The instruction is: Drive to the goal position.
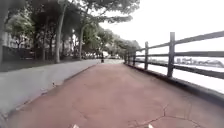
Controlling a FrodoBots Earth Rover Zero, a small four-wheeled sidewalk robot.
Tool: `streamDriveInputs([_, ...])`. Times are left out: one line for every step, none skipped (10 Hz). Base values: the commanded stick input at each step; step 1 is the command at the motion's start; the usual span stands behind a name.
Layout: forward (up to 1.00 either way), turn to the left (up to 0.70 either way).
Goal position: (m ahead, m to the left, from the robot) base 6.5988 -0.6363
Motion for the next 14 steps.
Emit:
streamDriveInputs([0.85,0.00])
streamDriveInputs([0.85,0.00])
streamDriveInputs([0.85,0.00])
streamDriveInputs([0.85,0.00])
streamDriveInputs([0.85,0.00])
streamDriveInputs([0.85,0.00])
streamDriveInputs([0.85,0.00])
streamDriveInputs([0.85,0.00])
streamDriveInputs([0.85,0.00])
streamDriveInputs([0.85,0.00])
streamDriveInputs([0.85,0.00])
streamDriveInputs([0.85,0.00])
streamDriveInputs([0.85,0.00])
streamDriveInputs([0.85,-0.11])
